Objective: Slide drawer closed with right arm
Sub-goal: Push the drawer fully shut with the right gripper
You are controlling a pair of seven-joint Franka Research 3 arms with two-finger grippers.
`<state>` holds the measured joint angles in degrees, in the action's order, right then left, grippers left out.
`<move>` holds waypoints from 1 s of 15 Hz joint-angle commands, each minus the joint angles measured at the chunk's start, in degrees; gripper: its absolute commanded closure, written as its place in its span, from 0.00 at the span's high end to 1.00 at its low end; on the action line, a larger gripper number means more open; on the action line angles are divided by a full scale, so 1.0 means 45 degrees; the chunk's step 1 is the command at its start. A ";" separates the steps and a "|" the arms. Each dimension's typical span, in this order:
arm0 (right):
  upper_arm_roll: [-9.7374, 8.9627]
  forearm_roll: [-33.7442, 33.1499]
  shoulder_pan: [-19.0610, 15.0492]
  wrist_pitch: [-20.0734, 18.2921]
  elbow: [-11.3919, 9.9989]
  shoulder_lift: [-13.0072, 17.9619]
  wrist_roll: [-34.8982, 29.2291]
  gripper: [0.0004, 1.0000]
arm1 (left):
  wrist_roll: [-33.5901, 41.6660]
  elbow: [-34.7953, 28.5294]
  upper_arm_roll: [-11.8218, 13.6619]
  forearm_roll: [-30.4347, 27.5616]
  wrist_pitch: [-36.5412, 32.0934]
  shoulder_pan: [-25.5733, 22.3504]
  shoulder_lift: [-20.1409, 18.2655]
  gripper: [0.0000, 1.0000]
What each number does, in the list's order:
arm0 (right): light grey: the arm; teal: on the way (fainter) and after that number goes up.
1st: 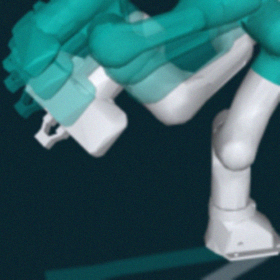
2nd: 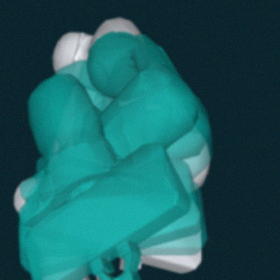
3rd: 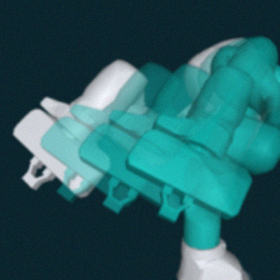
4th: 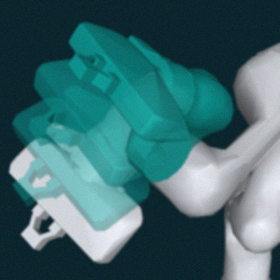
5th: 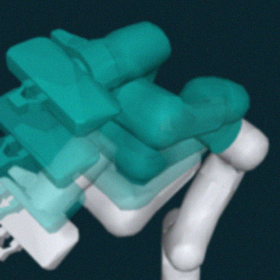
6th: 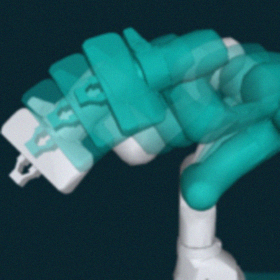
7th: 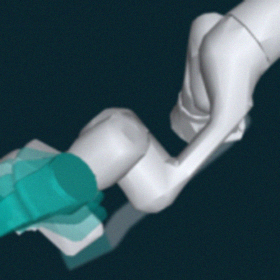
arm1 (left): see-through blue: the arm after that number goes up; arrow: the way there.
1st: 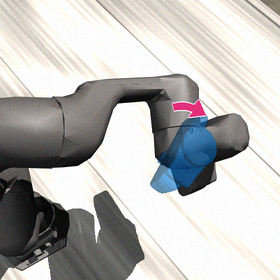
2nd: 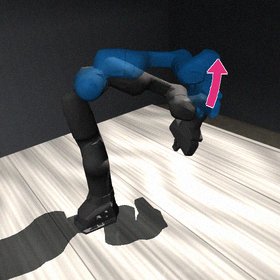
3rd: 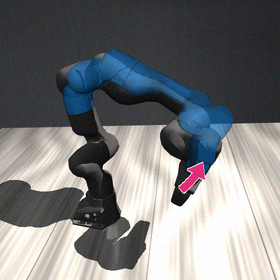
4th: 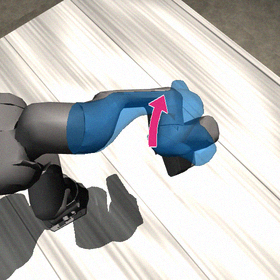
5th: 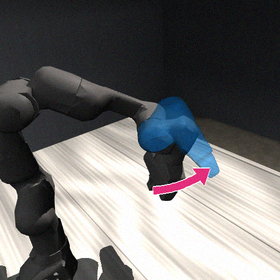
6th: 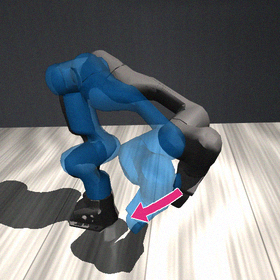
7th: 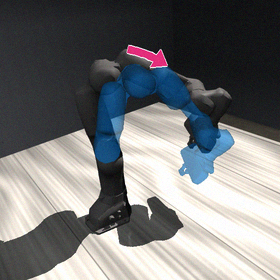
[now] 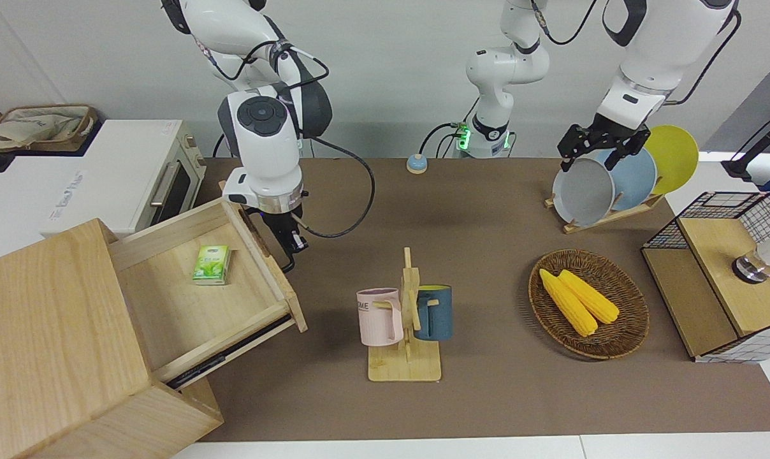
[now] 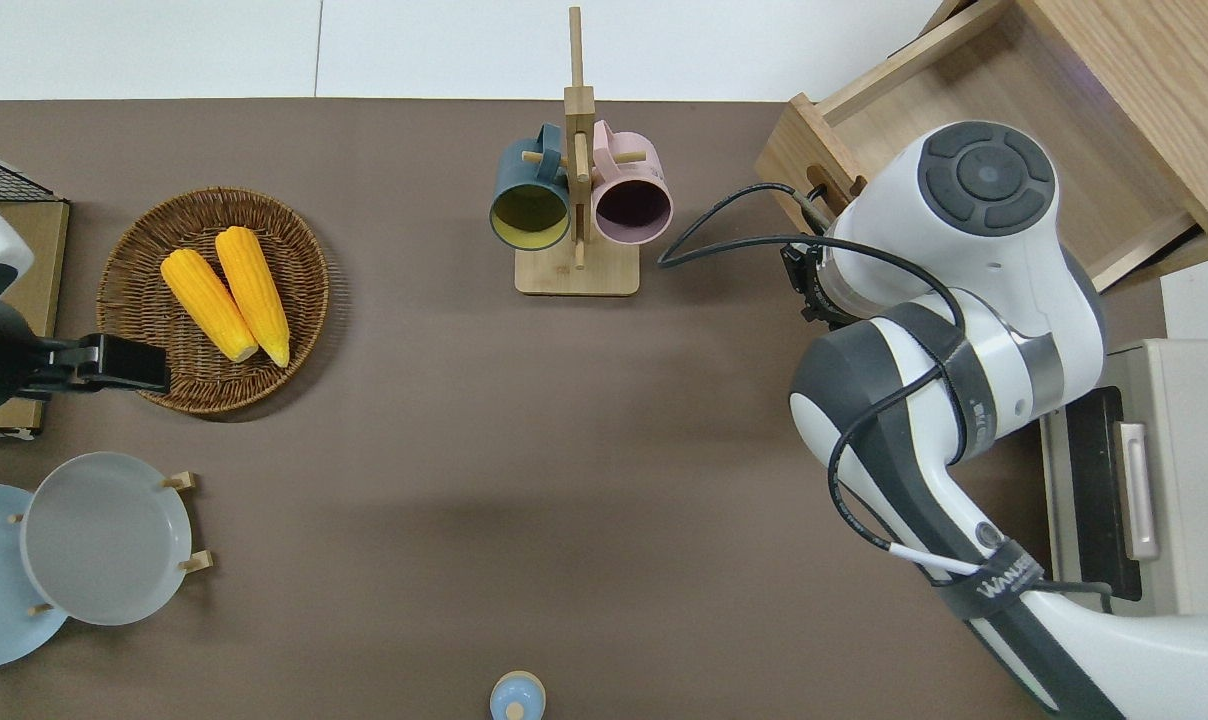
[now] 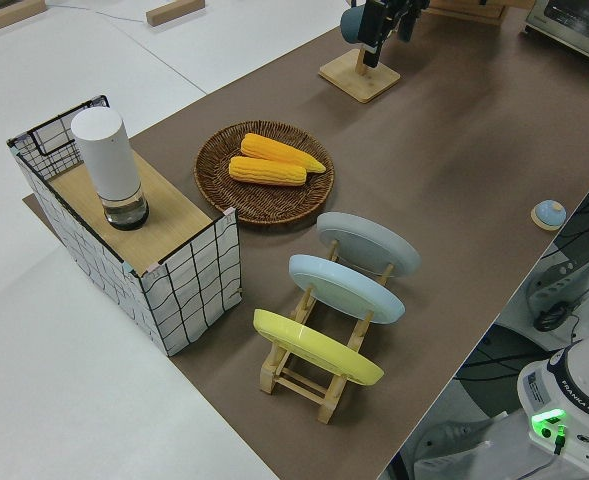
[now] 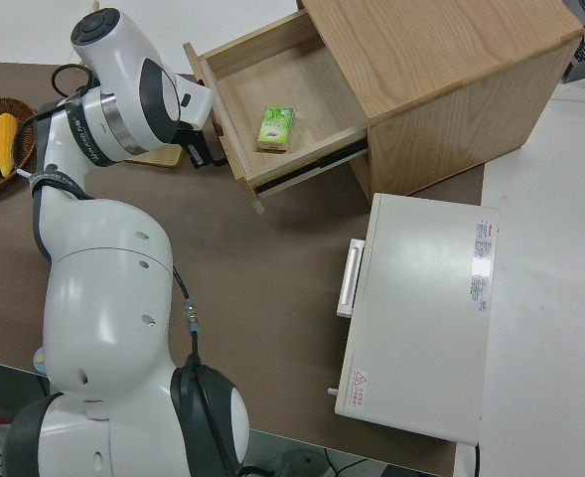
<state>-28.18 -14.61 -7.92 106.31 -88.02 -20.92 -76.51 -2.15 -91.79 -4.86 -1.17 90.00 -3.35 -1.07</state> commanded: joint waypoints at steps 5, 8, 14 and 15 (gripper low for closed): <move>-0.1217 -0.1555 -0.1343 -0.0439 0.1239 -0.1053 -0.0225 0.00 | 0.0087 0.0008 0.0026 0.0162 -0.0059 0.0061 -0.0113 1.00; -0.1743 -0.2277 -0.1675 -0.0869 0.1845 -0.1502 -0.0185 0.00 | 0.0087 0.0008 0.0046 0.0162 -0.0059 0.0061 -0.0113 1.00; -0.1843 -0.2904 -0.1969 -0.1143 0.2938 -0.2205 -0.0185 0.00 | 0.0087 0.0008 0.0026 0.0162 -0.0059 0.0061 -0.0113 1.00; -0.1862 -0.3021 -0.2047 -0.1143 0.3075 -0.2304 -0.0185 0.00 | 0.0087 0.0008 0.0046 0.0162 -0.0059 0.0061 -0.0113 1.00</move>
<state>-34.68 -25.16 -15.29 102.71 -78.73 -27.93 -76.53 -2.15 -91.79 -4.87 -1.17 90.00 -3.35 -1.07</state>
